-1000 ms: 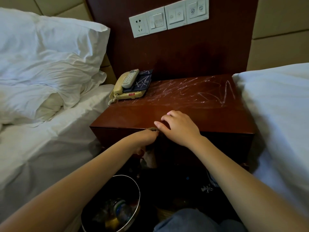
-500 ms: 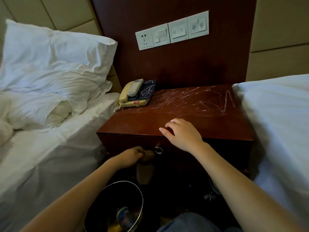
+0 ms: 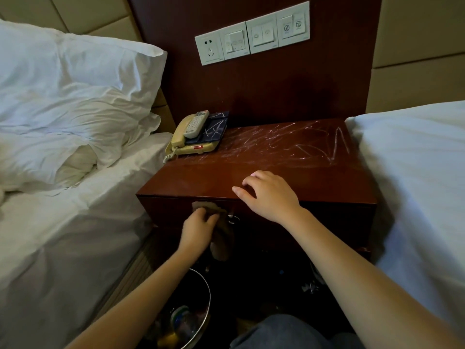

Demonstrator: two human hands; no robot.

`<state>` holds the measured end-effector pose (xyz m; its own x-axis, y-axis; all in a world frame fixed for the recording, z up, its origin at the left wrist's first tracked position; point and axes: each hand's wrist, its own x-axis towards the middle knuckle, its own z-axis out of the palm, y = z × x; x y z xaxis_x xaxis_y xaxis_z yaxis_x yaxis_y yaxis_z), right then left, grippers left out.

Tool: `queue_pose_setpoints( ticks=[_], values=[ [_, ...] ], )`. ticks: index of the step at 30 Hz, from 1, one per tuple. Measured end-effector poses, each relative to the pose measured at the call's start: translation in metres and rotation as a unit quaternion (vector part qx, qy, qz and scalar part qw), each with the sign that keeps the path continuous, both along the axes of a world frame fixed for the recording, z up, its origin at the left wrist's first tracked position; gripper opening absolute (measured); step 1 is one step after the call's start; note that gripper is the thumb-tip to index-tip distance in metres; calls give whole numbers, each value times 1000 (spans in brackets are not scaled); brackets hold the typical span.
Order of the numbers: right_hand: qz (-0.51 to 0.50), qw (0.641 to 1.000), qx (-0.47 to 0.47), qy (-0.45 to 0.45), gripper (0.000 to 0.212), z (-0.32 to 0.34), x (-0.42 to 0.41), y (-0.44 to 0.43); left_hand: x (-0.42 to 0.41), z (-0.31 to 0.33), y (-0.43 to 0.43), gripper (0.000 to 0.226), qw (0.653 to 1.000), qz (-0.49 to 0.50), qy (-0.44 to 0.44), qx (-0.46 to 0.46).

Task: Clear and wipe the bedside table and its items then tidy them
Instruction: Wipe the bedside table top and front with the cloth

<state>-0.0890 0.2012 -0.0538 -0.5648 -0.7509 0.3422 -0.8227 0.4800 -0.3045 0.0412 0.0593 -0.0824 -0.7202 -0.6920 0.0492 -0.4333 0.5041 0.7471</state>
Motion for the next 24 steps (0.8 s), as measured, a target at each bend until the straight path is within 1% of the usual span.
queue_pose_setpoints(
  ticks=[2,4,6,8,9,13,14,15,17,18,19,20,21,22,23,24],
  values=[
    [1,1000,-1,0,58,0,0,0,-10,6,18,10,996,-35,-18,-80],
    [1,1000,0,-1,58,0,0,-1,-10,8,25,15,978,-46,-52,-194],
    [0,1000,-1,6,59,-1,0,-1,-5,9,29,20,946,-68,-72,-308],
    [-1,1000,-1,9,59,-1,0,-2,-3,7,32,24,911,-99,-68,-395],
    [-2,1000,-1,9,59,-1,-1,-2,-2,5,33,25,899,-114,-58,-419],
    [-7,1000,-1,-3,60,-1,-3,-3,1,-2,29,23,888,-152,0,-434],
    [-7,1000,-1,-3,60,-1,-3,-3,2,-6,28,23,874,-170,13,-455],
    [-5,1000,-1,-1,59,-1,-3,-3,4,-11,29,24,852,-201,26,-483],
    [-4,1000,-1,4,59,-1,-2,-3,11,-24,34,29,794,-279,43,-538],
    [-4,1000,-2,6,59,-1,-2,-2,14,-31,36,30,773,-313,36,-551],
    [-5,1000,-3,8,59,-1,-1,-2,17,-38,38,31,766,-329,6,-552],
    [-5,1000,-4,10,59,0,-1,-1,20,-44,38,30,772,-330,-39,-542],
    [-7,1000,-4,12,59,-1,-1,-2,20,-50,37,28,796,-309,-80,-514],
    [-9,1000,-3,16,59,-1,-1,-2,19,-56,33,25,851,-264,-107,-441],
    [-10,1000,-2,20,59,-1,-1,-2,17,-57,29,21,914,-189,-119,-338],
    [-10,1000,-2,24,58,-1,0,-2,14,-60,22,19,962,-109,-115,-221]
  ],
)
